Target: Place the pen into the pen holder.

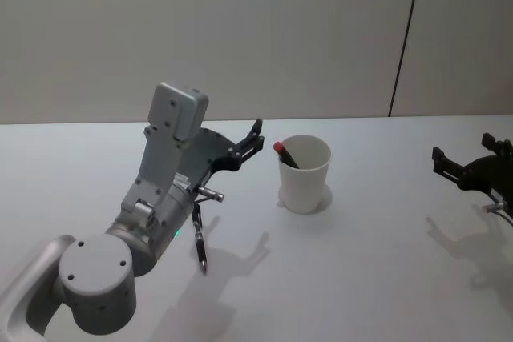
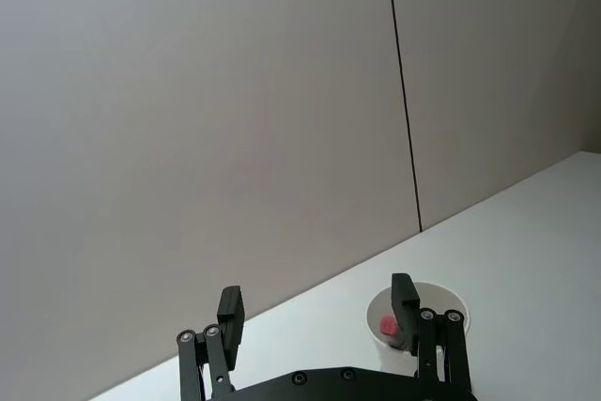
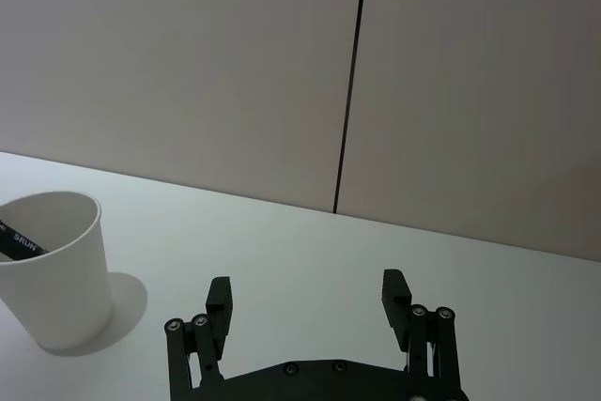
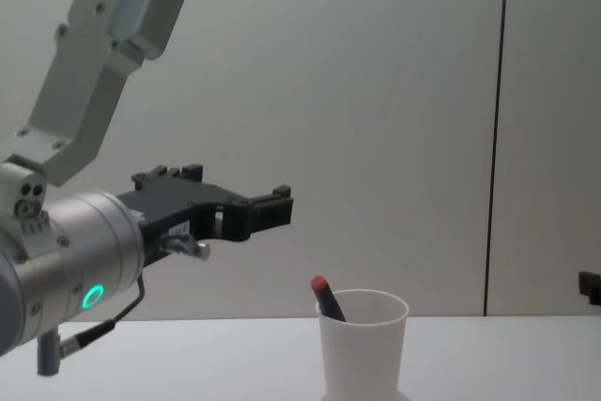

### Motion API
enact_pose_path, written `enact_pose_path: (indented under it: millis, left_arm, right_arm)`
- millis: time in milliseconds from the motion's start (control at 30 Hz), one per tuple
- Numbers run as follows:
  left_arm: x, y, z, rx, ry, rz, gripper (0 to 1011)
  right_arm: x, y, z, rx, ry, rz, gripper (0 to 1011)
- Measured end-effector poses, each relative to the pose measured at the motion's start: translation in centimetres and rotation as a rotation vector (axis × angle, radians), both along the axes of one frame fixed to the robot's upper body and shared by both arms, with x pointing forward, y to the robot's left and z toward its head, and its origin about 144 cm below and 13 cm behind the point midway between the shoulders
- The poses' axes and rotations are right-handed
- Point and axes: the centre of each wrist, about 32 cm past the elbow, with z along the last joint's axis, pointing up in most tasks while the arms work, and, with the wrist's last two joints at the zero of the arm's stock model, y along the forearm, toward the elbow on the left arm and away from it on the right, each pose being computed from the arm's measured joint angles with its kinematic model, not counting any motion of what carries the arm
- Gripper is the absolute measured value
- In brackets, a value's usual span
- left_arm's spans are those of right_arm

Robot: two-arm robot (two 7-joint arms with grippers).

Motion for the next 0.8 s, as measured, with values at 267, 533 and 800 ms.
enact_pose_path:
  millis: [267, 533, 800]
  left_arm:
    - [-0.7, -0.1, -0.4, -0.037, 0.068, 0.03, 1002]
    - [-1.5, -0.1, -1.0, -0.072, 0.181, 0.07, 1002]
    - [-1.9, 0.1, -1.5, -0.06, 0.302, 0.113, 1002]
  right_arm:
    - [0.0, -0.1, 0.0, -0.001, 0.001, -0.001, 1002]
    - [0.0, -0.1, 0.0, -0.001, 0.001, -0.001, 1002]
    - [0.0, -0.1, 0.0, -0.001, 0.001, -0.001, 1002]
